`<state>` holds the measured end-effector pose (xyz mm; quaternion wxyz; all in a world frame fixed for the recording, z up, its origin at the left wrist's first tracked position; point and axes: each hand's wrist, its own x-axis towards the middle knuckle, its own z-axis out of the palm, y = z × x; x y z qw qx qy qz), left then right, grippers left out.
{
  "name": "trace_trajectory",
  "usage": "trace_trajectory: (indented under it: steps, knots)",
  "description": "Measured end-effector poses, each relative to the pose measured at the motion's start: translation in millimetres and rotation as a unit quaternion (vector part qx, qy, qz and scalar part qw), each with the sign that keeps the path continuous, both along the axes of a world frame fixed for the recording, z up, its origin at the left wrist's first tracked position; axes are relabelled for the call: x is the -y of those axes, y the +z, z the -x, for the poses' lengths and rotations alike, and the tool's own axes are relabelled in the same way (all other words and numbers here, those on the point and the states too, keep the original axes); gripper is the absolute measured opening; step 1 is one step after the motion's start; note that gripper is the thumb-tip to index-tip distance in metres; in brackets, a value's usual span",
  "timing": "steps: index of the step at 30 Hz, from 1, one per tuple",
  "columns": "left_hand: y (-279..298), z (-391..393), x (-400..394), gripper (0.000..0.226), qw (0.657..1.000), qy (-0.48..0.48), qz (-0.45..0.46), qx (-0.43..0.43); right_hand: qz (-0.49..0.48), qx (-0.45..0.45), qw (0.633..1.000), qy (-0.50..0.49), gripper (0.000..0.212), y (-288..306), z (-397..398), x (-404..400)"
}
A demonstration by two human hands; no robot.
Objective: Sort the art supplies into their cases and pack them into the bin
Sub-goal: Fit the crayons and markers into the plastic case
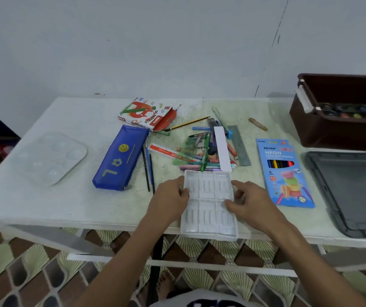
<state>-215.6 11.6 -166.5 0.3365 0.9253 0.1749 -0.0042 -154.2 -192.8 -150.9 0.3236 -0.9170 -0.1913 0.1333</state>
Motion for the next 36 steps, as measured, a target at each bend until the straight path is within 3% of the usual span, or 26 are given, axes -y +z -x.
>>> trace_trajectory:
  steps: [6, 12, 19, 24, 29, 36]
  knots:
    - [0, -11, -10, 0.044, 1.000, 0.011, 0.021, -0.012, 0.022, -0.004, 1.000, 0.001, 0.055, 2, -17, -2]
    - [7, -15, -20, 0.044, 1.000, 0.022, 0.017, -0.012, 0.009, 0.033, 0.999, -0.034, 0.053, -2, -29, 0]
    - [18, -75, -36, 0.041, 0.995, -0.034, -0.073, 0.060, -0.008, 0.068, 0.996, -0.053, 0.053, -3, -69, -41]
    - [12, -101, -46, 0.039, 0.979, -0.111, -0.170, -0.008, 0.025, 0.089, 0.995, -0.043, 0.046, -10, -88, -53]
    - [2, -100, -68, 0.043, 0.987, -0.052, -0.152, -0.004, 0.031, 0.096, 0.990, -0.094, 0.040, -14, -96, -40]
    - [6, -105, -83, 0.032, 0.972, 0.039, -0.222, -0.063, 0.083, 0.167, 0.974, -0.125, 0.035, -10, -109, -34]
